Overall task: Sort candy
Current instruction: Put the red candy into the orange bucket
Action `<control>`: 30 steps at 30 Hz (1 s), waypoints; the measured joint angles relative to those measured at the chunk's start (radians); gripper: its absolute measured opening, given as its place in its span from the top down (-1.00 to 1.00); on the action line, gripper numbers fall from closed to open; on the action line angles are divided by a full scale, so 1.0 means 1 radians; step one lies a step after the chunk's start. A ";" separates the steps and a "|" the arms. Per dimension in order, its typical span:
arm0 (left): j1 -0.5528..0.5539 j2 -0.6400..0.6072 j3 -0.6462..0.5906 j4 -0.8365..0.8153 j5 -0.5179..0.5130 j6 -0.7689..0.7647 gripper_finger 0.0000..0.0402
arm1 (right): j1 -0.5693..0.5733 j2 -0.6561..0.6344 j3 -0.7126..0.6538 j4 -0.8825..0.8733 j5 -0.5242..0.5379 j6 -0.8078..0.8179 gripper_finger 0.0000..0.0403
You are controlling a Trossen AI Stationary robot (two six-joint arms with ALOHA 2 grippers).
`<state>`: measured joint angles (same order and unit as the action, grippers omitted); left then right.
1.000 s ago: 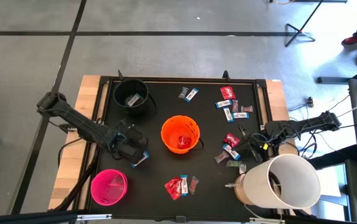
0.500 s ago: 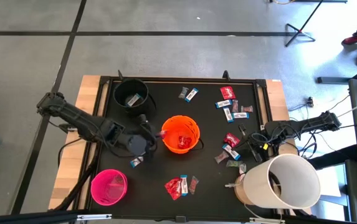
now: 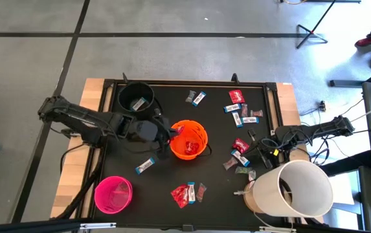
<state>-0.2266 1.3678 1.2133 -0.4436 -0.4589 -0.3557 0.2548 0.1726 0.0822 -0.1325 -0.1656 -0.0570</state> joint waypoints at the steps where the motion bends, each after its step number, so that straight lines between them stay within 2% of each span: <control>1: 0.005 0.002 0.000 0.006 0.012 0.000 0.98 | 0.000 0.000 0.000 0.000 0.000 0.000 1.00; 15: 0.021 0.154 0.001 0.097 0.094 0.027 0.99 | 0.000 0.000 0.000 0.000 0.000 0.000 1.00; 18: 0.032 0.175 0.001 0.099 0.056 0.027 0.97 | 0.000 0.000 0.000 0.000 0.000 0.000 1.00; 23: 0.034 0.180 0.001 0.104 0.006 0.116 0.78 | 0.000 0.000 0.000 0.000 0.000 0.000 1.00; 30: 0.033 0.160 0.001 0.099 -0.019 0.128 0.41 | 0.000 0.000 0.000 0.000 0.000 0.000 1.00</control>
<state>-0.1932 1.5280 1.2140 -0.3443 -0.4781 -0.2276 0.2549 0.1722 0.0822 -0.1322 -0.1654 -0.0571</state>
